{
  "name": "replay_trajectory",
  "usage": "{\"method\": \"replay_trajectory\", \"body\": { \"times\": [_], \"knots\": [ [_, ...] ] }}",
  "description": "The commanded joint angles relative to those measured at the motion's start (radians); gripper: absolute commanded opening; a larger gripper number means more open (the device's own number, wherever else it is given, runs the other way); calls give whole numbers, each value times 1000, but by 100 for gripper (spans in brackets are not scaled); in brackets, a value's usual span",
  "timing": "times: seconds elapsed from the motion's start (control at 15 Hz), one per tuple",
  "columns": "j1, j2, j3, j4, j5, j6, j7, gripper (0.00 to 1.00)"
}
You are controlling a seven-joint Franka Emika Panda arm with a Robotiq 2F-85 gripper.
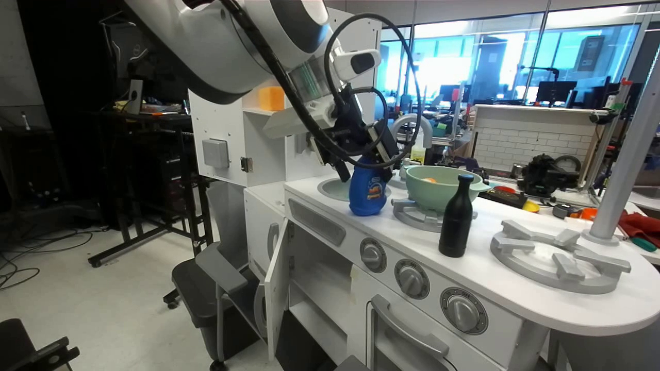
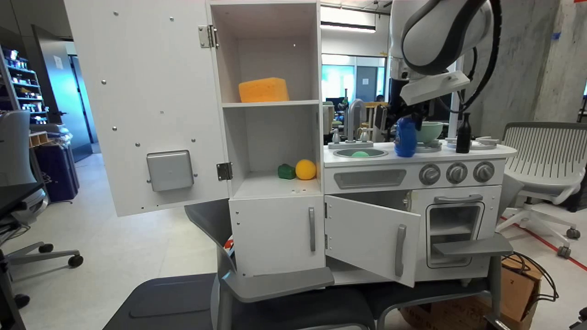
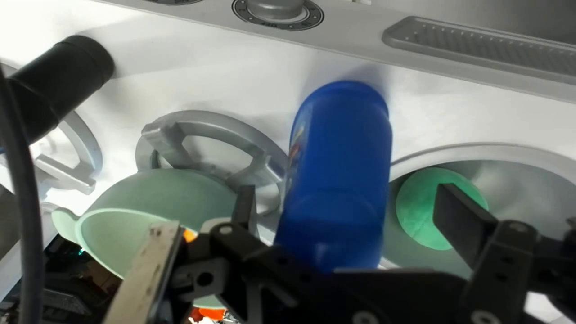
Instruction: Open the bottom door of cabinet, pick up the blue bottle and light green object and put them in the bottom compartment.
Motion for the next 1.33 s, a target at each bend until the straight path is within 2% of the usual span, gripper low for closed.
{"method": "replay_trajectory", "body": {
  "times": [0.0,0.33,0.4,0.6,0.93,1.27],
  "knots": [
    [15,24,-18,35,43,-6,-48,72],
    [15,25,-19,30,60,-11,-68,34],
    [11,36,-7,42,75,-33,-81,28],
    [2,-9,29,-7,119,-64,-152,24],
    [0,-134,107,-167,169,-125,-287,24],
    [31,-173,150,-310,151,-261,-299,24]
  ]
}}
